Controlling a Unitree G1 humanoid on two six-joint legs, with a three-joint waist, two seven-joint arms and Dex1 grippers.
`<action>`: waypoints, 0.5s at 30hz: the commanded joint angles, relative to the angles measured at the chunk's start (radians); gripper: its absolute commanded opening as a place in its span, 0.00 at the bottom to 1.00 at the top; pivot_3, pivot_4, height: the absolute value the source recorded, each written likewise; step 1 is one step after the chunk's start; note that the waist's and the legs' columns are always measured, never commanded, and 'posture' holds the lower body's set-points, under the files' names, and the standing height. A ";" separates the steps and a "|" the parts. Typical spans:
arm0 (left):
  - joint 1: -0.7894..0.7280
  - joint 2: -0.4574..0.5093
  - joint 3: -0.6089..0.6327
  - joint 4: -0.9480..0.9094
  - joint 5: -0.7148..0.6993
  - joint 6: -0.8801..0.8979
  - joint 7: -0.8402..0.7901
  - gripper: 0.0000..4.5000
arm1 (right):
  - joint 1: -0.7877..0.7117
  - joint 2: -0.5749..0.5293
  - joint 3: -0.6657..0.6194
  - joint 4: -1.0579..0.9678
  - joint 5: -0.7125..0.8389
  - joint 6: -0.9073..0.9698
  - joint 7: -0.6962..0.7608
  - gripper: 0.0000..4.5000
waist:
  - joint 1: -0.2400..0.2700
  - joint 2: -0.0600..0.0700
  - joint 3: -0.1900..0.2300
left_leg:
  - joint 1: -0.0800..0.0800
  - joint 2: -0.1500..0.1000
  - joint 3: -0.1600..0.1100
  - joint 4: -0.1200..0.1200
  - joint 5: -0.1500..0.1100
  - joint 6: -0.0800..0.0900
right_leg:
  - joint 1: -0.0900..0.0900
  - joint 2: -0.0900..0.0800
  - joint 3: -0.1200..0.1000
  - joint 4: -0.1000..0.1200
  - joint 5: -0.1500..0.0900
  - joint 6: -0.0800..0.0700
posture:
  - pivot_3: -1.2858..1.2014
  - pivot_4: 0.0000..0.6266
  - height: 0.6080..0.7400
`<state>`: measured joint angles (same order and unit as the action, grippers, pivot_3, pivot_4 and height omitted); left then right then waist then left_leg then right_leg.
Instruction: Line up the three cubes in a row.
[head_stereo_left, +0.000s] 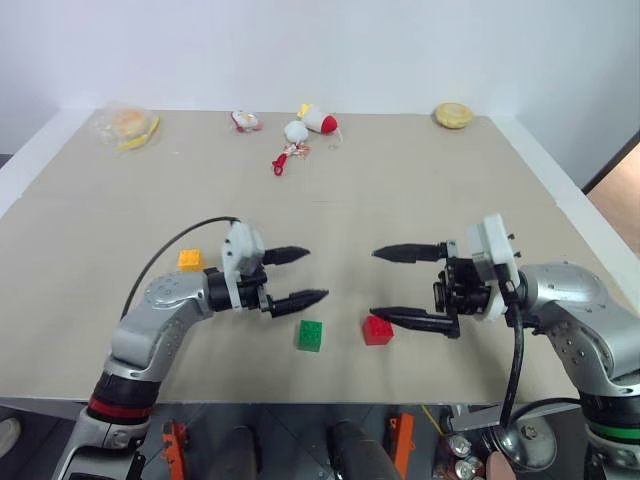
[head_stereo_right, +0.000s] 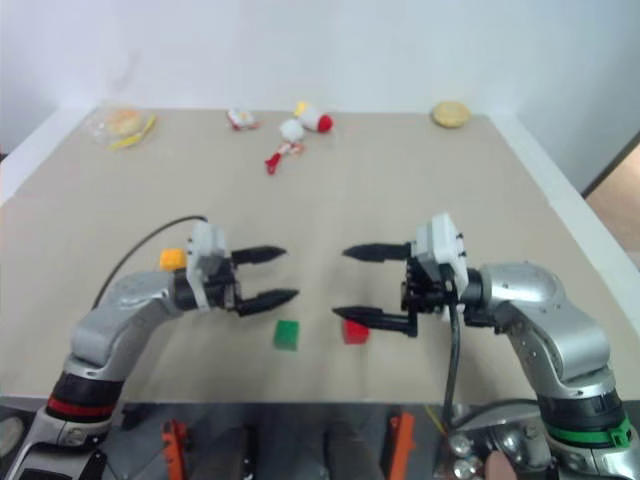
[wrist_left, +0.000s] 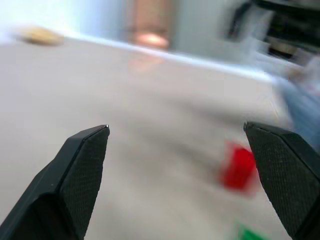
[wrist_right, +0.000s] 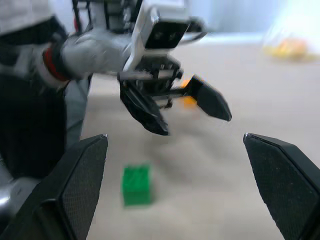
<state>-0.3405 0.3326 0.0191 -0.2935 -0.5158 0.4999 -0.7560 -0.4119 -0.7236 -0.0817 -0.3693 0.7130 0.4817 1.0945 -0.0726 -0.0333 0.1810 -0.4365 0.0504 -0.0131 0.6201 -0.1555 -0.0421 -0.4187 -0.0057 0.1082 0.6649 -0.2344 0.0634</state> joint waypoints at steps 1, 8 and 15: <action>0.018 -0.085 0.099 -0.060 0.118 -0.009 0.336 0.99 | -0.091 0.051 0.042 0.061 -0.035 -0.018 -0.033 1.00 | 0.001 0.000 0.000 | 0.000 0.000 0.000 0.000 0.000 0.000 | 0.000 0.000 0.000 0.000 0.000 0.000 | 0.52 0.24 0.97; 0.103 -0.179 0.152 -0.064 0.287 -0.076 0.627 0.99 | -0.272 0.186 0.129 0.283 -0.109 -0.078 0.007 1.00 | 0.000 0.000 0.000 | -0.001 -0.001 -0.001 0.001 0.001 0.000 | 0.000 0.001 0.001 0.000 0.002 0.000 | 0.52 0.24 0.97; 0.129 -0.199 0.184 0.014 0.317 -0.094 0.699 0.99 | -0.334 0.249 0.170 0.405 -0.166 -0.152 0.086 1.00 | 0.012 -0.001 0.000 | -0.001 -0.001 -0.002 0.001 0.000 0.000 | 0.000 0.001 -0.001 0.000 0.002 0.001 | 0.52 0.24 0.97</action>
<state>-0.2161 0.1320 0.1773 -0.2734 -0.2077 0.4310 -0.0767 -0.7216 -0.4771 0.0873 0.0364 0.5533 0.3534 1.1596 -0.0610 -0.0338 0.1810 -0.4380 0.0493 -0.0151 0.6207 -0.1551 -0.0421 -0.4185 -0.0052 0.1073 0.6646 -0.2326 0.0645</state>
